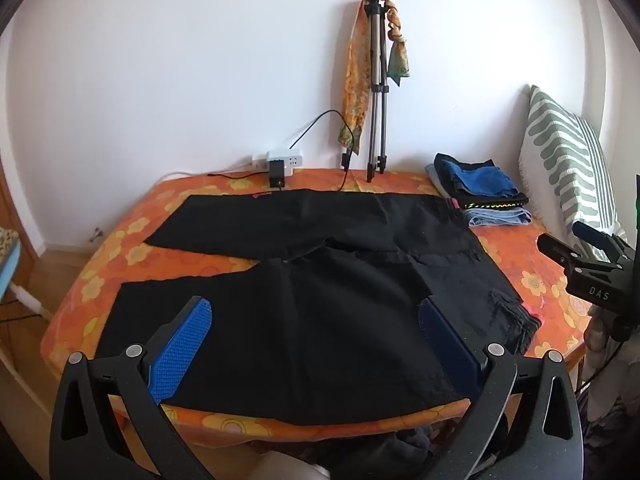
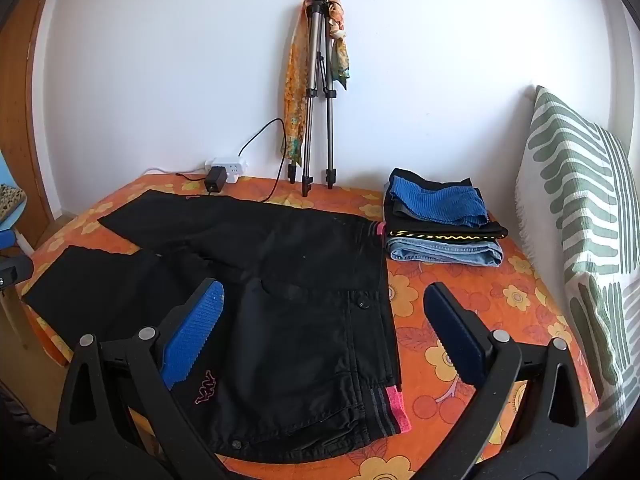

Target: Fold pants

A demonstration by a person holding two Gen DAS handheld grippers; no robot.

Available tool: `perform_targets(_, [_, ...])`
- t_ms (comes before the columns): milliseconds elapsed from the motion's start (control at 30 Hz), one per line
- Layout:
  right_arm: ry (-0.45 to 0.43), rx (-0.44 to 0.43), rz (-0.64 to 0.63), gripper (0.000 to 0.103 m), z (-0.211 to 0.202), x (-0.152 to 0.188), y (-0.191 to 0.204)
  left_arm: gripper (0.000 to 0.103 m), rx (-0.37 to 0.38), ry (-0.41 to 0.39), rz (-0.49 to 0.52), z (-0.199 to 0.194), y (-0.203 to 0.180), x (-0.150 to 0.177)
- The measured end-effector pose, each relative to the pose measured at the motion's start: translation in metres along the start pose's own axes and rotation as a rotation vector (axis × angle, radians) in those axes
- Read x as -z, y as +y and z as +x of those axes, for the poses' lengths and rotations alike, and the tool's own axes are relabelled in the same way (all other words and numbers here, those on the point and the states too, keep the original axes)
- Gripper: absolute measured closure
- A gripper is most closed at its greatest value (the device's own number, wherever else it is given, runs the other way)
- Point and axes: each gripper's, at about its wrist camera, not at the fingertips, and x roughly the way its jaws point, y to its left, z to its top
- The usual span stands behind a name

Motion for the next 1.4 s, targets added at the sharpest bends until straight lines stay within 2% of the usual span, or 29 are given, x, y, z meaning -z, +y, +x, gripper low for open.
perform_targets(433, [-0.003,-0.002,0.011,0.001,-0.009,-0.002,-0.001,0.0,-0.006,-0.02,-0.02,0.002,0.002,0.001])
perform_targets(500, [0.007,-0.004,0.002,0.001,0.002,0.002,-0.002,0.0,-0.007,-0.024,-0.02,0.001,0.002,0.001])
perform_targets(1400, [0.014,-0.007,0.006,0.001,0.004,0.003,-0.001,0.0,-0.019,-0.023,-0.021,0.003,0.005,-0.002])
